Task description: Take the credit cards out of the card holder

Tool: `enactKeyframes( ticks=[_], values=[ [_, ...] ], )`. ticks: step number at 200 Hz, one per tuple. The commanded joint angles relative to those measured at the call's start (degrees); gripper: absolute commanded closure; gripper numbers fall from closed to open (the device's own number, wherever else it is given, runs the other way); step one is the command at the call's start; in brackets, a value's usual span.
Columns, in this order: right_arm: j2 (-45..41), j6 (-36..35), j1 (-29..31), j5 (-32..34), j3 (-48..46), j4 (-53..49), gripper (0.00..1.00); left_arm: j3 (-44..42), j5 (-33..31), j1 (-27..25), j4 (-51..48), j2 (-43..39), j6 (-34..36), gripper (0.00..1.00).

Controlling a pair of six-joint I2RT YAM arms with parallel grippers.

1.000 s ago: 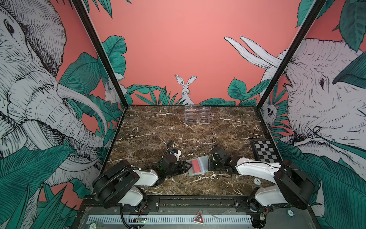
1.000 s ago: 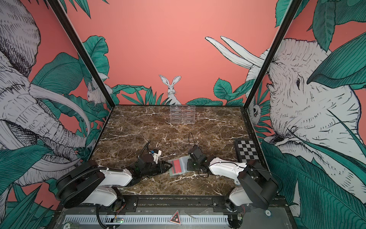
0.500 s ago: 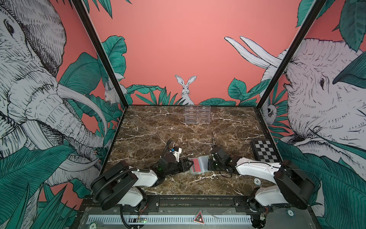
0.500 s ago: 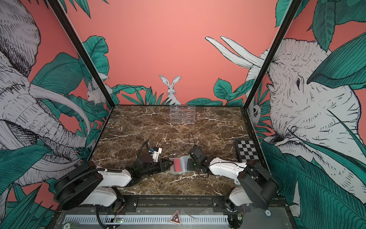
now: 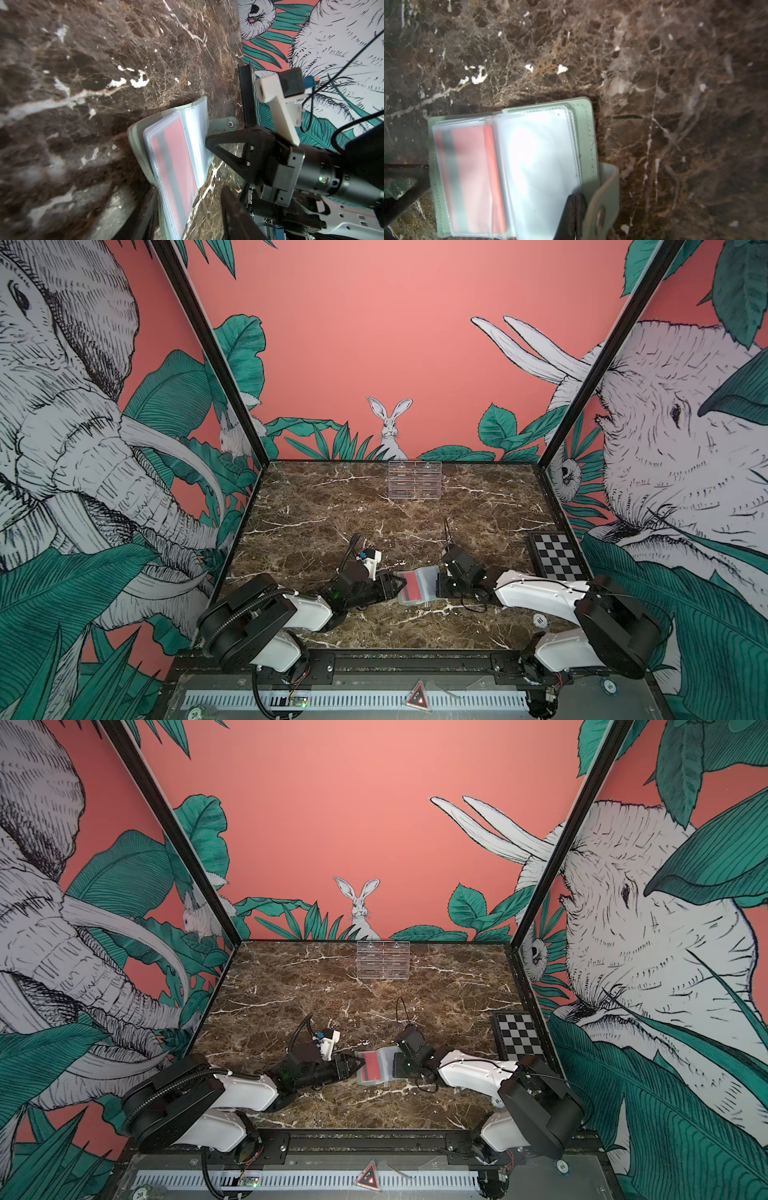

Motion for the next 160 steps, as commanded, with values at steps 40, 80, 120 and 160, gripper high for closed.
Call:
enactKeyframes(
  ticks=[40, 80, 120, 160],
  values=[
    [1.0, -0.2, -0.1, -0.1, -0.6, -1.0, 1.00, 1.4, 0.5, -1.0, -13.6, -4.1, 2.7, 0.40],
    [0.7, -0.4, -0.1, 0.2, -0.6, -1.3, 1.00, 1.7, 1.4, -1.0, -14.1, -2.5, 2.8, 0.39],
    [1.0, -0.3, -0.1, -0.1, -0.5, -1.0, 1.00, 1.5, 2.7, -1.3, -6.7, 2.1, 1.1, 0.42],
    [1.0, -0.3, 0.0, -0.2, -0.7, -0.9, 1.00, -0.3, 2.2, -1.3, 1.6, 4.2, -0.8, 0.52]
  ],
)
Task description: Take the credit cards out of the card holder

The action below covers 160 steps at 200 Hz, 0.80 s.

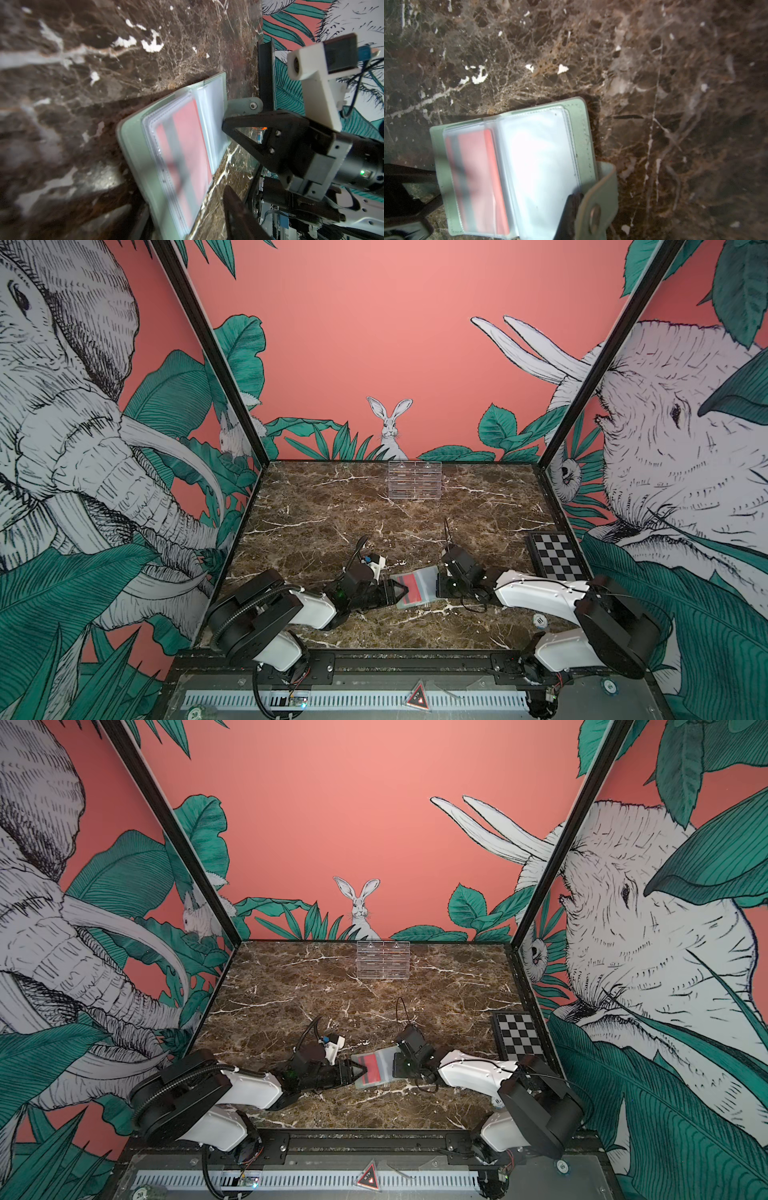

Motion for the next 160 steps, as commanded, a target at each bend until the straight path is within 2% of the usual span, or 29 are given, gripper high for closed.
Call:
enactKeyframes(
  ticks=[1, 49, 91, 160],
  values=[
    [1.0, -0.3, -0.1, -0.1, -0.7, -1.0, 1.00, -1.6, -0.4, -0.3, 3.9, 0.5, -1.4, 0.52],
    [0.8, -0.4, 0.0, 0.0, -0.9, -1.0, 1.00, -1.5, -0.9, -0.4, 3.7, -2.4, -0.9, 0.60],
    [0.7, -0.3, -0.1, -0.1, -1.0, -0.9, 1.00, -1.7, -1.3, -0.4, 3.5, -2.7, -0.6, 0.74],
    [0.7, -0.4, -0.1, -0.4, -1.0, -0.8, 1.00, -1.9, -1.7, -0.6, 3.5, -3.9, -0.3, 0.76]
  ],
)
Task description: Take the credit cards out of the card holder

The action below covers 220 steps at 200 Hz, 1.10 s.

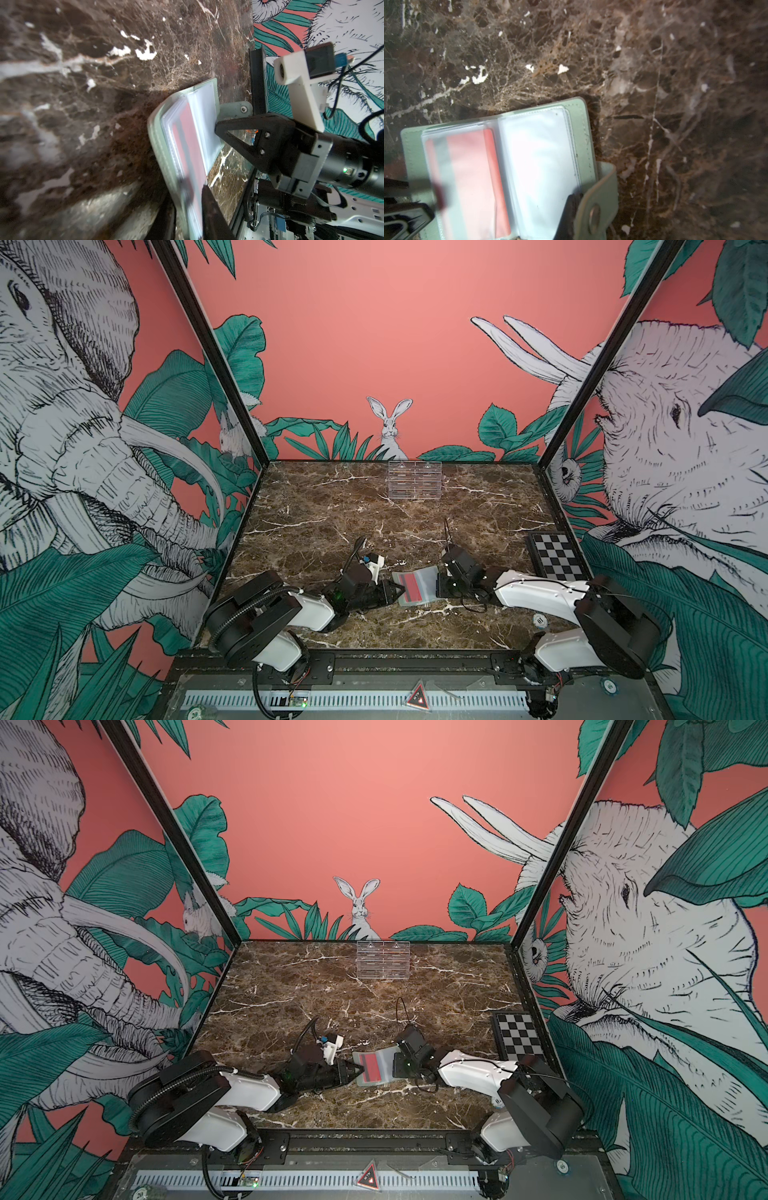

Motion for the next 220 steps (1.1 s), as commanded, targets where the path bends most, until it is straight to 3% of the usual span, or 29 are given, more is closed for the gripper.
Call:
enactKeyframes(
  ticks=[1, 64, 139, 157, 169, 182, 198, 220],
  values=[
    [0.7, -0.4, -0.1, -0.3, -1.0, -0.8, 1.00, -0.7, -0.7, -0.5, 1.8, -2.2, 0.3, 0.76],
    [0.4, -0.6, -0.1, -0.1, -1.2, -1.1, 1.00, -0.8, -1.5, -0.5, 0.2, -4.6, 1.0, 0.73],
    [-0.7, -0.5, -0.1, 0.0, -1.5, -1.1, 1.00, -1.4, -1.8, -0.5, 1.0, -3.7, 0.5, 0.99],
    [-1.7, -0.6, -0.1, 0.3, -1.4, -1.9, 1.00, -1.6, -2.1, -0.5, 0.5, -4.4, 0.7, 1.00],
    [-2.8, -0.9, -0.1, 0.6, -1.2, -2.7, 0.88, -1.5, -2.2, -0.5, 0.1, -5.0, 0.9, 1.00],
    [-4.9, -1.5, -0.1, 1.3, -0.7, -4.2, 0.62, -1.4, -2.3, -0.5, -0.8, -5.6, 1.2, 1.00],
    [-8.1, -2.2, -0.1, 2.7, -0.1, -6.7, 0.37, -1.0, -2.2, -0.5, -1.9, -6.2, 1.6, 1.00],
    [-13.3, -3.5, -0.1, 4.0, 1.4, -10.2, 0.19, -0.8, -2.1, -0.5, -2.2, -6.5, 1.9, 1.00]
  ],
)
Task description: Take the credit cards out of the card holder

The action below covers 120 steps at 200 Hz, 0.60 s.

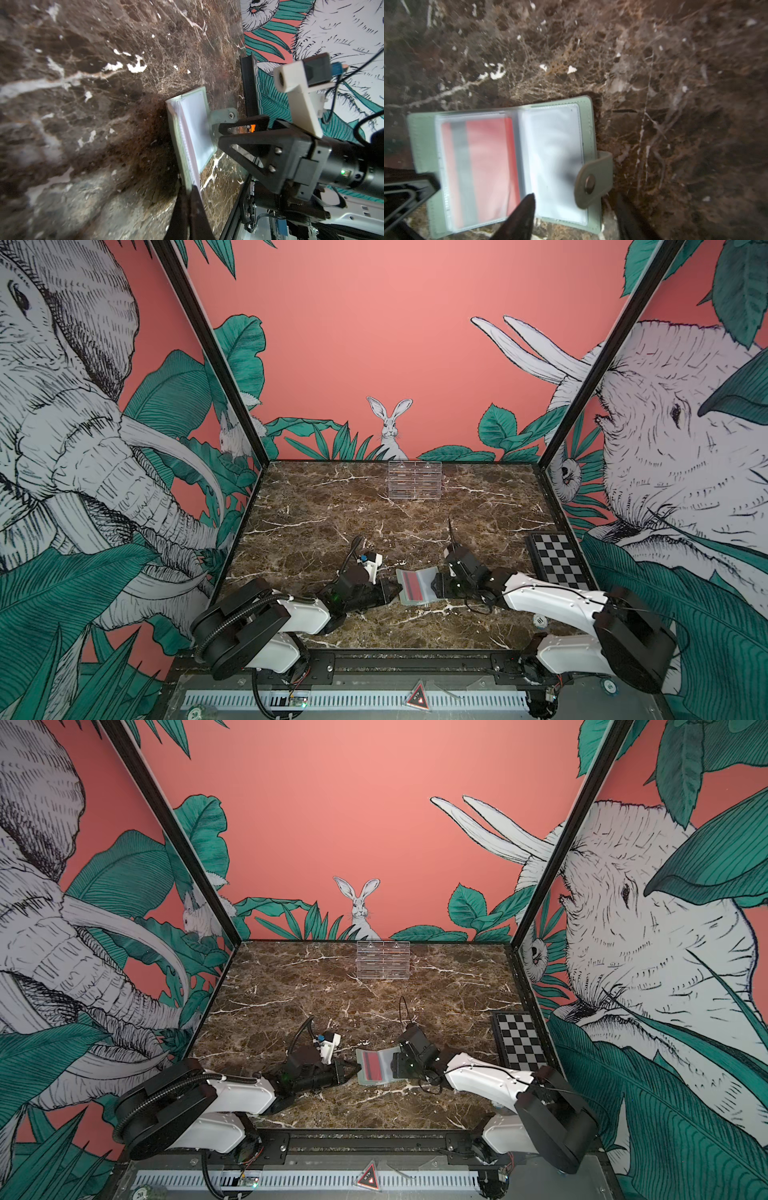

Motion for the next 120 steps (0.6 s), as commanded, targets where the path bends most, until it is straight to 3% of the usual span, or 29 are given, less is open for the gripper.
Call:
enactKeyframes(
  ticks=[1, 40, 48, 120],
  values=[
    [-5.2, -1.9, -0.1, 2.9, 1.7, -5.1, 0.18, 0.1, -0.4, -0.2, -0.7, -1.6, 1.0, 1.00],
    [-8.4, -2.7, 0.2, 2.3, 5.9, -10.6, 0.13, 0.7, -0.5, -0.4, -2.1, -2.1, 1.6, 1.00],
    [-7.6, -2.7, 0.8, 1.9, 6.9, -11.0, 0.07, 0.6, -0.7, -0.4, -2.2, -2.2, 1.6, 1.00],
    [8.4, -0.8, 10.2, 4.7, 18.4, -13.4, 0.05, 1.1, -1.1, -0.6, -2.7, -2.3, 1.5, 1.00]
  ],
)
